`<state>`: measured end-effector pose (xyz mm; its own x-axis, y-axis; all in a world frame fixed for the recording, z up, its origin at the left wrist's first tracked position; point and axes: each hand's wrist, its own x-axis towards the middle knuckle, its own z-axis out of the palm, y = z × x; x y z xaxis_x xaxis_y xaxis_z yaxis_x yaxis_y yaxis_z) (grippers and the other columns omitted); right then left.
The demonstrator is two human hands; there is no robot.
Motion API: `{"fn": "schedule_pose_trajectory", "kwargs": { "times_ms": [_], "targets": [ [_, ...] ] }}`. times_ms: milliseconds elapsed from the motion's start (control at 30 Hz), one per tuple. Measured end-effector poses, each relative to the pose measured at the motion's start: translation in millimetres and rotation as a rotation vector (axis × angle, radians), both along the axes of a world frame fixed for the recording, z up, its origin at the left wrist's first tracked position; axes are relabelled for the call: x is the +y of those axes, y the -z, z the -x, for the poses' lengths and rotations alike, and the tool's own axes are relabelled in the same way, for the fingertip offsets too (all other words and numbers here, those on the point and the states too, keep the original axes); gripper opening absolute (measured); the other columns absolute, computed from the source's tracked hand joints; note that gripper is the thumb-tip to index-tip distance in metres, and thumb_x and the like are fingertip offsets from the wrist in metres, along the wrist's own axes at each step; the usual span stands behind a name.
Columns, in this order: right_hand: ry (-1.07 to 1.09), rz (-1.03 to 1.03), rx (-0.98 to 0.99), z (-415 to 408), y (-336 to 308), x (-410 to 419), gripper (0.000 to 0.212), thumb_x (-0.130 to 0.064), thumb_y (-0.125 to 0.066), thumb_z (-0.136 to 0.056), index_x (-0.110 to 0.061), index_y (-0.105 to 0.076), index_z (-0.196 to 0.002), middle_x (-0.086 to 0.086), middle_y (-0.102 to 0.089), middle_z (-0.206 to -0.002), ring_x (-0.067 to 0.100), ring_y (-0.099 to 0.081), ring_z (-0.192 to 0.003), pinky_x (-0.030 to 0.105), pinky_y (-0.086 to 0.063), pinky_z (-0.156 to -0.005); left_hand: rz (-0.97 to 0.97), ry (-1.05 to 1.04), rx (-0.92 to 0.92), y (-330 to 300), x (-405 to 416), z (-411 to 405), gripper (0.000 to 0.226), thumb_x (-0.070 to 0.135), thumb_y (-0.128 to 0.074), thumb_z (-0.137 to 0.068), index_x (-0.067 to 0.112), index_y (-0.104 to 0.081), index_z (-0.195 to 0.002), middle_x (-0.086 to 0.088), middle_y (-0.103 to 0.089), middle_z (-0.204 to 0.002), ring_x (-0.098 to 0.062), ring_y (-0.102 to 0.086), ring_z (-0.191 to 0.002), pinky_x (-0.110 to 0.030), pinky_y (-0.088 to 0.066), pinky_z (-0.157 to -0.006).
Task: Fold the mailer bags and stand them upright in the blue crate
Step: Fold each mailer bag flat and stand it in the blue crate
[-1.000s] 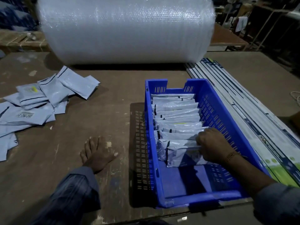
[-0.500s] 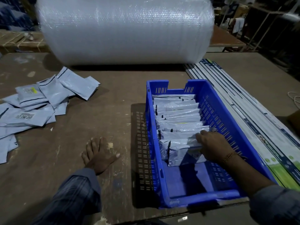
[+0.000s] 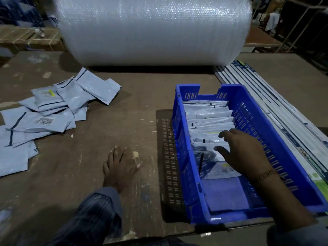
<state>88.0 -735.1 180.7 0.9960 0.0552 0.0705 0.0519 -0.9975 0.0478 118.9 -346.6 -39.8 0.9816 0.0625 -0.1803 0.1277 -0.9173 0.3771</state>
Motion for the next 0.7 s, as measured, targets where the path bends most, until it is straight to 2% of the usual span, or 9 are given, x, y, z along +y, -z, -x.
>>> {"fn": "schedule_pose_trajectory", "kwargs": {
  "times_ms": [67, 133, 233, 333, 400, 467, 533, 700],
  "targets": [
    [-0.037, -0.057, -0.026, -0.4, -13.3, 31.8, 0.045, -0.047, -0.073, -0.091, -0.018, -0.068, -0.124, 0.004, -0.072, -0.107, 0.025, -0.069, -0.091, 0.040, -0.059, -0.071, -0.030, 0.060, -0.091, 1.8, 29.0, 7.3, 0.086, 0.083, -0.026, -0.095, 0.037, -0.013, -0.167, 0.002, -0.009, -0.176, -0.027, -0.014, -0.159, -0.057, -0.023, -0.122],
    [-0.068, -0.098, -0.023, -4.4, -21.9, 64.2, 0.042, -0.049, -0.069, -0.093, -0.021, -0.067, -0.125, 0.001, -0.071, -0.110, 0.021, -0.068, -0.093, 0.038, -0.059, -0.076, -0.087, 0.101, -0.144, 1.5, 67.9, 8.9, 0.074, 0.070, -0.025, -0.101, 0.029, -0.031, -0.163, -0.005, -0.028, -0.170, -0.033, -0.034, -0.150, -0.057, -0.036, -0.116],
    [-0.102, -0.165, 0.000, -16.2, -26.8, 114.0, 0.037, -0.050, -0.066, -0.094, -0.024, -0.065, -0.120, -0.002, -0.067, -0.109, 0.020, -0.064, -0.094, 0.040, -0.058, -0.077, -0.187, 0.170, -0.120, 9.1, 134.0, -0.1, 0.072, 0.060, -0.024, -0.104, 0.015, -0.048, -0.155, -0.013, -0.045, -0.161, -0.038, -0.050, -0.137, -0.054, -0.040, -0.113],
    [-0.138, -0.234, 0.032, -29.8, -25.1, 165.1, 0.027, -0.041, -0.069, -0.094, -0.024, -0.065, -0.115, -0.002, -0.064, -0.109, 0.021, -0.063, -0.097, 0.037, -0.053, -0.077, -0.240, 0.185, -0.090, 21.5, 201.6, -16.2, 0.073, 0.061, -0.019, -0.106, 0.014, -0.051, -0.152, -0.012, -0.052, -0.154, -0.036, -0.054, -0.131, -0.052, -0.046, -0.106],
    [-0.179, -0.290, 0.035, -38.7, -19.8, 200.8, 0.028, -0.043, -0.067, -0.095, -0.026, -0.066, -0.117, -0.006, -0.065, -0.112, 0.016, -0.063, -0.099, 0.033, -0.053, -0.079, -0.262, 0.204, -0.109, 22.1, 239.7, -25.0, 0.075, 0.060, -0.014, -0.106, 0.015, -0.056, -0.148, -0.011, -0.056, -0.149, -0.034, -0.055, -0.128, -0.049, -0.046, -0.106],
    [-0.207, -0.316, 0.043, -47.9, -10.9, 238.4, 0.032, -0.049, -0.063, -0.097, -0.029, -0.064, -0.122, -0.010, -0.064, -0.114, 0.009, -0.061, -0.099, 0.030, -0.055, -0.082, -0.276, 0.222, -0.115, 12.8, 269.1, -28.8, 0.068, 0.054, -0.021, -0.105, 0.014, -0.060, -0.144, -0.010, -0.059, -0.143, -0.032, -0.057, -0.123, -0.047, -0.046, -0.105],
    [-0.241, -0.335, 0.062, -57.2, 2.6, 276.7, 0.031, -0.050, -0.061, -0.098, -0.031, -0.063, -0.122, -0.012, -0.063, -0.112, 0.005, -0.059, -0.094, 0.024, -0.052, -0.079, -0.295, 0.227, -0.135, 8.0, 293.5, -29.5, 0.060, 0.049, -0.032, -0.102, 0.015, -0.061, -0.142, -0.008, -0.062, -0.140, -0.032, -0.061, -0.121, -0.051, -0.044, -0.103],
    [-0.317, -0.420, 0.094, -85.3, 49.3, 364.1, 0.021, -0.041, -0.067, -0.096, -0.029, -0.067, -0.114, -0.012, -0.063, -0.102, 0.006, -0.057, -0.084, 0.025, -0.048, -0.073, -0.195, 0.224, -0.185, 15.6, 338.6, -32.2, 0.061, 0.049, -0.036, -0.106, 0.013, -0.055, -0.151, -0.012, -0.054, -0.153, -0.037, -0.055, -0.132, -0.054, -0.047, -0.106]
  ]
}}
